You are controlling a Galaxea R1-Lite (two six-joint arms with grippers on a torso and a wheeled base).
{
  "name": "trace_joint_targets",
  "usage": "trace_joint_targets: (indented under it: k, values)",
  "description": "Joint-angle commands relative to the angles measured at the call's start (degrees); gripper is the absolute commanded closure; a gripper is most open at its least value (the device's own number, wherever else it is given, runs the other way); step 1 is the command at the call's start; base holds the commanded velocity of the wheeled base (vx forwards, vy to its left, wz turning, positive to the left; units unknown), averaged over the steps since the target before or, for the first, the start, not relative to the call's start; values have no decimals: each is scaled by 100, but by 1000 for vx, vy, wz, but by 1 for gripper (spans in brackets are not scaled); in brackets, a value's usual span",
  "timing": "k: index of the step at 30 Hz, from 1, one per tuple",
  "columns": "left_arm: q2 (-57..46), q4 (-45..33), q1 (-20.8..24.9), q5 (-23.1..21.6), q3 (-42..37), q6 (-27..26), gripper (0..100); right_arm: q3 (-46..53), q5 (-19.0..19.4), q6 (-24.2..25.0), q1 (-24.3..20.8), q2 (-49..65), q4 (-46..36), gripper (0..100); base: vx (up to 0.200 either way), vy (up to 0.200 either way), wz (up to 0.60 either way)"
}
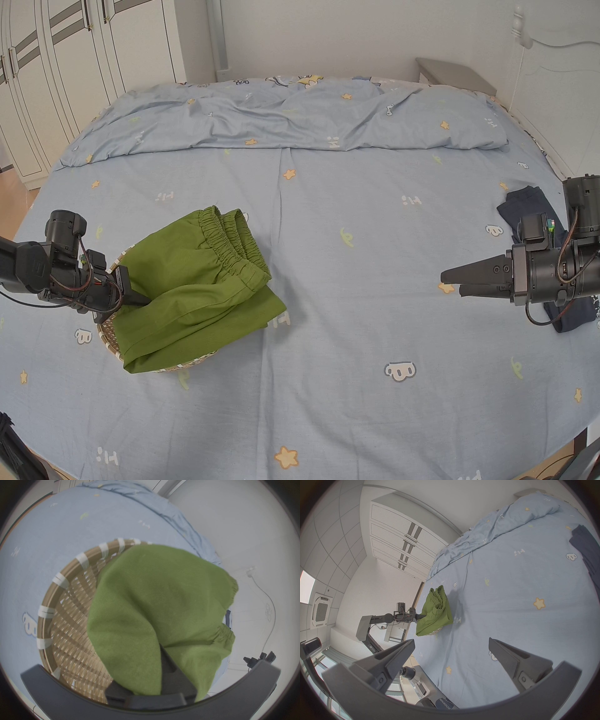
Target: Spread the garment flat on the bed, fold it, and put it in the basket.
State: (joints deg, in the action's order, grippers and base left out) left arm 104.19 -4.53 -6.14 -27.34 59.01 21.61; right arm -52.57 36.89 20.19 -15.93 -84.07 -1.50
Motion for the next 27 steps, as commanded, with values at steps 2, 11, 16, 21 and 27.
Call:
trace_joint_targets:
  k: [2, 11, 16, 21, 27]
  values:
    - [787, -768, 52, 555, 761, -26, 100, 1, 3, -6, -15, 4, 1, 0, 0, 0, 0]
    - [1261, -839, 78, 757, 1059, -34, 100, 10, 3, -6, -50, -5, 1, 0, 0, 0, 0]
    - [1270, -847, 87, 757, 1059, -34, 100, 10, 3, -6, -59, -13, 1, 0, 0, 0, 0]
    - [1270, -839, 149, 757, 1051, -34, 0, 36, 3, -6, -59, -13, 1, 0, 0, 0, 0]
    - [1103, -865, 157, 774, 1051, 1, 0, 27, 3, -6, -59, -13, 1, 0, 0, 0, 0]
